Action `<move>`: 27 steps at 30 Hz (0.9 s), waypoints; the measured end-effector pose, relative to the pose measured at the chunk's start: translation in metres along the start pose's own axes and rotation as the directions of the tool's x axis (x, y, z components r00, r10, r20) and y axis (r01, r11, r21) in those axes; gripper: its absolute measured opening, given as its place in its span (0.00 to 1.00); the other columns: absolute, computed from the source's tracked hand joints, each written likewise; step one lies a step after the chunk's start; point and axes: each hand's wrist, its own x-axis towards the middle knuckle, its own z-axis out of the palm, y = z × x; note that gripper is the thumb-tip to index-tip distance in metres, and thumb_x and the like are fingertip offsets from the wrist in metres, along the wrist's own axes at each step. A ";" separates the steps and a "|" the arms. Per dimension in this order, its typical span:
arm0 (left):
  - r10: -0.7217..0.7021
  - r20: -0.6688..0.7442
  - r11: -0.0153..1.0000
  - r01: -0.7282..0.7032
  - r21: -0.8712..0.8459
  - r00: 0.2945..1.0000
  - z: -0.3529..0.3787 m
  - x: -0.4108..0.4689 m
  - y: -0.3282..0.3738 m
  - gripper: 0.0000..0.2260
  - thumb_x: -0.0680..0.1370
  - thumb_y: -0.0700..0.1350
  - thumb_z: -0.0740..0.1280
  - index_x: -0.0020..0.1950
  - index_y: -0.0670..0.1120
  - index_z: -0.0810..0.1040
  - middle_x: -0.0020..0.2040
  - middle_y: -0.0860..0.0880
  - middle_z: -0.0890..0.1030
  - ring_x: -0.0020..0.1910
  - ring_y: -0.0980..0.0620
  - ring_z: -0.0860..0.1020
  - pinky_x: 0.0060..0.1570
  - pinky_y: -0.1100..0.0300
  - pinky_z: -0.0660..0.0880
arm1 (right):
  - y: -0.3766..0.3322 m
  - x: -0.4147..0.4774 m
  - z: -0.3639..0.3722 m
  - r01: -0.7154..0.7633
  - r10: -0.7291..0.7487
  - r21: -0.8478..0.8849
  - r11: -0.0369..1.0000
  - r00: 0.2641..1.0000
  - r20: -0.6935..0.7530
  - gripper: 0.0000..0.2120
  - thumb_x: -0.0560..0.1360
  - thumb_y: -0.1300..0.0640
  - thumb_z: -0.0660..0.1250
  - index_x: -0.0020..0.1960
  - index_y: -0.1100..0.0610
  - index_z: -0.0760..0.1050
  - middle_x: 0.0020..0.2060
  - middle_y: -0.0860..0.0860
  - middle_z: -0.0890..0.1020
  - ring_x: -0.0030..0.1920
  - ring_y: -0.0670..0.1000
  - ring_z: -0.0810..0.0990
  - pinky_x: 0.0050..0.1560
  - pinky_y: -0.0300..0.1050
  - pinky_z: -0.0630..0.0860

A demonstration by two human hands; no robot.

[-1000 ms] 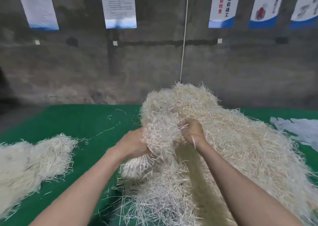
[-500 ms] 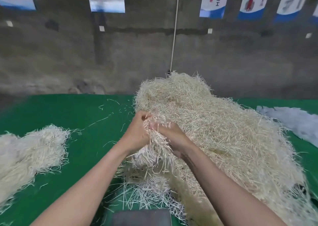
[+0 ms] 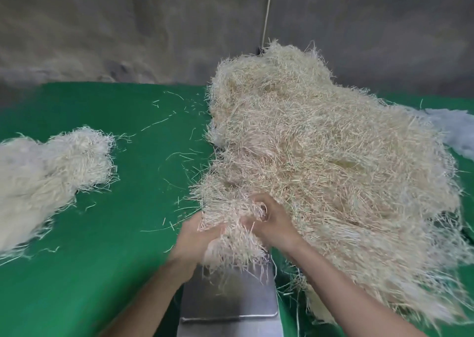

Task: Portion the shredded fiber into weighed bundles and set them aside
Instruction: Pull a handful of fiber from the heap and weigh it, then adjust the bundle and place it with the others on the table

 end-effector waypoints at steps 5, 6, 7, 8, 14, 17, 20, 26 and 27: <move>0.046 0.001 0.968 -0.044 0.247 0.999 -0.002 -0.011 -0.030 0.33 0.70 0.43 0.72 0.73 0.53 0.64 0.71 0.55 0.65 0.63 0.56 0.70 0.59 0.51 0.74 | 0.038 -0.021 0.014 -0.016 0.019 -0.197 0.980 1.000 0.014 0.20 0.75 0.57 0.68 0.65 0.50 0.68 0.73 0.50 0.64 0.51 0.43 0.77 0.51 0.39 0.77; 0.064 0.004 0.977 -0.064 0.205 0.998 -0.007 -0.011 -0.033 0.32 0.70 0.41 0.70 0.72 0.55 0.65 0.69 0.57 0.67 0.56 0.60 0.73 0.54 0.56 0.76 | 0.042 -0.023 0.015 -0.021 0.022 -0.214 0.977 1.000 0.005 0.20 0.76 0.57 0.67 0.67 0.52 0.68 0.72 0.51 0.66 0.42 0.40 0.77 0.46 0.36 0.77; 0.081 -0.002 0.986 -0.080 0.145 0.997 -0.011 -0.012 -0.034 0.30 0.71 0.39 0.69 0.71 0.56 0.66 0.64 0.60 0.72 0.47 0.64 0.75 0.46 0.64 0.76 | 0.044 -0.024 0.017 -0.021 0.020 -0.229 0.973 1.000 -0.007 0.21 0.76 0.56 0.67 0.68 0.54 0.67 0.70 0.52 0.68 0.35 0.37 0.73 0.44 0.36 0.76; 0.099 -0.018 0.990 -0.097 0.101 0.995 -0.014 -0.014 -0.035 0.27 0.73 0.38 0.67 0.69 0.56 0.68 0.57 0.63 0.76 0.38 0.64 0.74 0.39 0.71 0.73 | 0.045 -0.024 0.018 -0.014 0.009 -0.250 0.968 1.000 -0.020 0.21 0.77 0.56 0.66 0.69 0.55 0.67 0.68 0.52 0.69 0.35 0.35 0.68 0.48 0.40 0.76; 0.250 -0.063 0.946 -0.229 0.230 0.966 -0.012 -0.031 -0.039 0.11 0.76 0.36 0.66 0.54 0.49 0.79 0.39 0.55 0.82 0.25 0.65 0.73 0.26 0.75 0.67 | 0.047 -0.035 0.027 0.057 -0.049 -0.380 0.923 0.998 0.031 0.22 0.77 0.52 0.66 0.70 0.53 0.68 0.67 0.51 0.72 0.67 0.48 0.68 0.71 0.47 0.61; 0.228 -0.061 0.934 -0.201 0.295 0.972 -0.008 -0.037 -0.041 0.11 0.73 0.36 0.68 0.50 0.51 0.79 0.45 0.61 0.80 0.37 0.67 0.77 0.37 0.73 0.73 | 0.046 -0.038 0.024 0.083 -0.076 -0.385 0.919 0.997 0.035 0.23 0.75 0.53 0.66 0.70 0.46 0.67 0.66 0.43 0.70 0.68 0.47 0.65 0.73 0.56 0.56; 0.217 -0.142 0.958 -0.182 0.222 0.966 -0.011 -0.036 -0.044 0.13 0.72 0.38 0.69 0.53 0.52 0.79 0.50 0.58 0.81 0.49 0.59 0.78 0.49 0.62 0.75 | 0.040 -0.039 0.016 0.081 -0.074 -0.188 0.979 0.996 0.044 0.24 0.75 0.59 0.64 0.66 0.40 0.67 0.65 0.38 0.67 0.64 0.39 0.66 0.70 0.52 0.64; 0.368 -0.330 0.930 -0.350 0.115 0.869 -0.018 -0.034 -0.040 0.13 0.76 0.35 0.66 0.50 0.54 0.79 0.48 0.54 0.82 0.45 0.58 0.79 0.46 0.65 0.73 | 0.026 -0.039 0.007 0.113 -0.117 0.119 0.986 0.993 0.025 0.21 0.68 0.55 0.57 0.57 0.36 0.71 0.69 0.41 0.68 0.65 0.42 0.71 0.59 0.34 0.68; 0.378 -0.355 0.925 -0.365 0.106 0.855 -0.020 -0.033 -0.038 0.13 0.76 0.35 0.65 0.49 0.54 0.79 0.48 0.56 0.82 0.47 0.59 0.79 0.49 0.65 0.73 | 0.025 -0.039 0.006 0.130 -0.134 0.156 0.979 0.991 0.017 0.21 0.68 0.56 0.57 0.57 0.38 0.73 0.68 0.42 0.69 0.63 0.45 0.73 0.59 0.35 0.70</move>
